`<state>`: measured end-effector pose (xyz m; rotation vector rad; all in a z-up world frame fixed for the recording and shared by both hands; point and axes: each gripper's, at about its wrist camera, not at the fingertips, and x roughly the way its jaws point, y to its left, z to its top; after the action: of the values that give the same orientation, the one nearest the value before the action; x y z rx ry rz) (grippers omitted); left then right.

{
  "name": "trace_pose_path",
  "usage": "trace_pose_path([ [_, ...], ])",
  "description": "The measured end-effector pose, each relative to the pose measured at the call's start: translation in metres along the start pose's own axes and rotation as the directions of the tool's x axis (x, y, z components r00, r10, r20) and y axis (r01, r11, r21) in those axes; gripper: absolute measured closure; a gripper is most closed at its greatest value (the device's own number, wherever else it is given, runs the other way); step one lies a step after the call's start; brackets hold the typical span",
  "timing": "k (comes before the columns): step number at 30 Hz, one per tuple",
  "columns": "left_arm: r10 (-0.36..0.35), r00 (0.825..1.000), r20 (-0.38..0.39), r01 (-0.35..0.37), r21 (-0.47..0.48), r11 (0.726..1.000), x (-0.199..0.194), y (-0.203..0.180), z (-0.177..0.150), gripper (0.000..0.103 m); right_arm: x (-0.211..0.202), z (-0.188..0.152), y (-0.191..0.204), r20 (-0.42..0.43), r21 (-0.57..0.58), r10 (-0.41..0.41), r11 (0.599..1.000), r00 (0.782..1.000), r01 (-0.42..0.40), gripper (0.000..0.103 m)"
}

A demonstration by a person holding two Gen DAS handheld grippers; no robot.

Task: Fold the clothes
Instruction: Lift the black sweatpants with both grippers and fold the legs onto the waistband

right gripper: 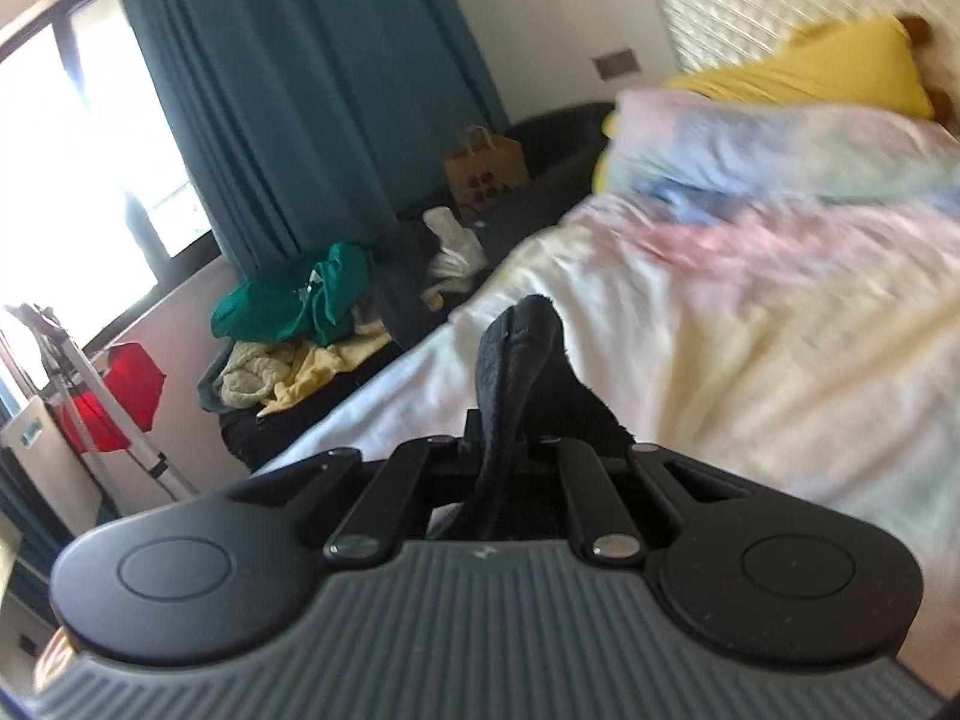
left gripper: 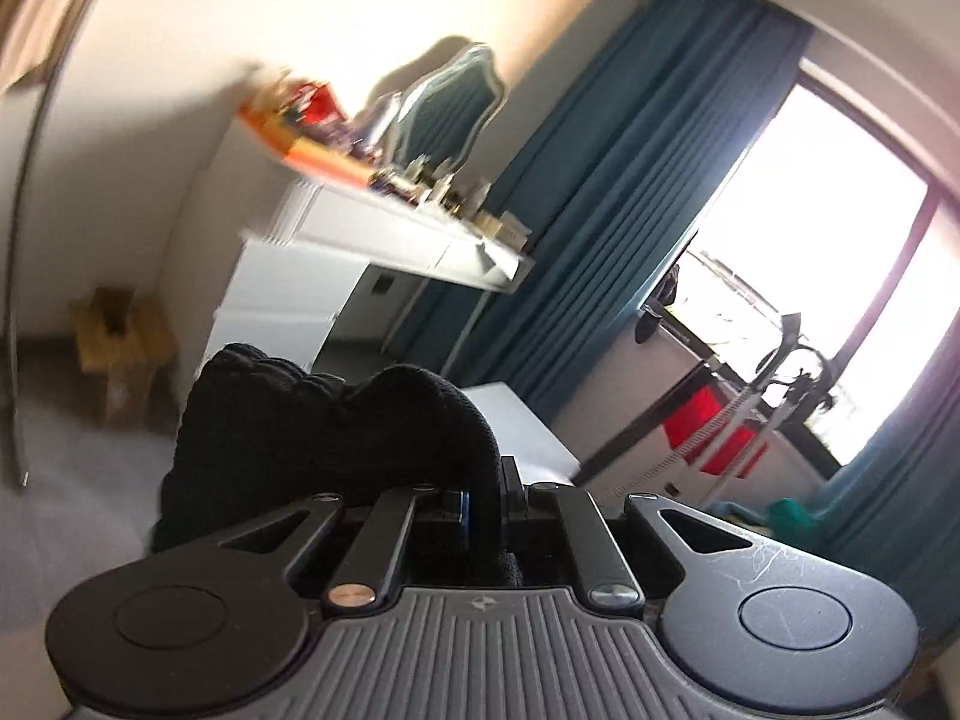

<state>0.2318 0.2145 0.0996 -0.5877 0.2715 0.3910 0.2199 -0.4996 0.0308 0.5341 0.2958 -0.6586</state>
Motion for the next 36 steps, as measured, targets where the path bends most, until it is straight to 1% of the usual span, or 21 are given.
trace_pose_path([
  [2,0.031,0.999,0.009,-0.031,0.072,0.997,0.046,-0.024,-0.011,0.094,0.034,-0.003,0.025,-0.001,-0.051,-0.047,0.998,0.999,0.047,0.096],
  [4,0.077,0.997,-0.011,-0.076,0.099,0.992,0.095,-0.036,-0.027,0.094,0.069,-0.014,0.042,-0.013,-0.101,-0.094,0.991,0.996,0.092,0.096],
  [6,0.119,0.992,-0.031,-0.114,0.117,0.986,0.139,-0.045,-0.043,0.093,0.103,-0.030,0.052,-0.032,-0.149,-0.132,0.981,0.991,0.126,0.096],
  [8,0.148,0.988,-0.051,-0.138,0.160,0.977,0.172,-0.048,-0.060,0.093,0.127,-0.043,0.057,-0.044,-0.188,-0.146,0.973,0.988,0.135,0.095],
  [12,0.228,0.967,-0.113,-0.196,0.238,0.951,0.212,-0.045,-0.084,0.090,0.160,-0.067,0.065,-0.068,-0.244,-0.144,0.962,0.987,0.123,0.094],
  [14,0.222,0.962,-0.158,-0.185,0.220,0.958,0.217,-0.033,-0.084,0.085,0.163,-0.070,0.062,-0.086,-0.228,-0.112,0.969,0.990,0.090,0.091],
  [16,0.182,0.967,-0.180,-0.143,0.206,0.968,0.214,-0.026,-0.079,0.070,0.159,-0.071,0.058,-0.102,-0.224,-0.069,0.974,0.992,0.045,0.087],
  [17,0.162,0.971,-0.178,-0.123,0.211,0.970,0.208,-0.024,-0.076,0.068,0.154,-0.069,0.055,-0.104,-0.217,-0.053,0.976,0.993,0.030,0.081],
  [18,0.139,0.975,-0.172,-0.101,0.214,0.972,0.200,-0.021,-0.073,0.063,0.146,-0.067,0.050,-0.105,-0.199,-0.037,0.980,0.994,0.015,0.078],
  [20,0.092,0.982,-0.164,-0.057,0.204,0.977,0.179,-0.011,-0.066,0.052,0.130,-0.064,0.038,-0.107,-0.156,-0.003,0.988,0.994,-0.014,0.062],
  [22,0.054,0.983,-0.174,-0.021,0.186,0.982,0.154,0.003,-0.059,0.044,0.108,-0.062,0.023,-0.105,-0.111,0.020,0.993,0.994,-0.031,0.052],
  [23,0.040,0.982,-0.183,-0.008,0.173,0.985,0.142,0.009,-0.057,0.043,0.098,-0.060,0.014,-0.112,-0.091,0.032,0.995,0.993,-0.043,0.049],
  [25,0.019,0.976,-0.217,0.012,0.139,0.990,0.116,0.025,-0.052,0.033,0.079,-0.055,-0.004,-0.133,-0.050,0.060,0.996,0.989,-0.067,0.049],
  [26,0.017,0.971,-0.238,0.012,0.121,0.993,0.103,0.033,-0.050,0.031,0.069,-0.053,-0.015,-0.139,-0.024,0.068,0.997,0.988,-0.072,0.049],
  [27,0.021,0.963,-0.268,-0.001,0.074,0.997,0.092,0.043,-0.050,0.027,0.058,-0.051,-0.025,-0.142,0.003,0.074,0.997,0.987,-0.074,0.049],
  [28,0.002,0.953,-0.304,-0.010,-0.024,1.000,0.079,0.058,-0.053,0.025,0.047,-0.050,-0.037,-0.139,0.033,0.073,0.997,0.988,-0.069,0.049],
  [30,-0.049,0.930,-0.365,-0.032,-0.212,0.977,0.056,0.087,-0.058,0.022,0.027,-0.052,-0.064,-0.109,0.132,0.050,0.991,0.993,-0.036,0.045],
  [31,-0.083,0.920,-0.383,-0.034,-0.289,0.957,0.049,0.100,-0.063,0.022,0.019,-0.056,-0.082,-0.107,0.211,0.057,0.977,0.993,-0.034,0.041],
  [32,-0.109,0.911,-0.398,-0.042,-0.353,0.935,0.044,0.112,-0.069,0.021,0.016,-0.060,-0.097,-0.125,0.286,0.081,0.957,0.989,-0.043,0.040],
  [34,-0.126,0.897,-0.424,-0.074,-0.423,0.903,0.039,0.130,-0.083,0.021,0.021,-0.073,-0.123,-0.212,0.425,0.164,0.903,0.963,-0.060,0.039],
  [36,-0.128,0.892,-0.434,-0.094,-0.454,0.886,0.042,0.143,-0.096,0.022,0.027,-0.086,-0.131,-0.257,0.471,0.225,0.878,0.940,-0.081,0.039],
])
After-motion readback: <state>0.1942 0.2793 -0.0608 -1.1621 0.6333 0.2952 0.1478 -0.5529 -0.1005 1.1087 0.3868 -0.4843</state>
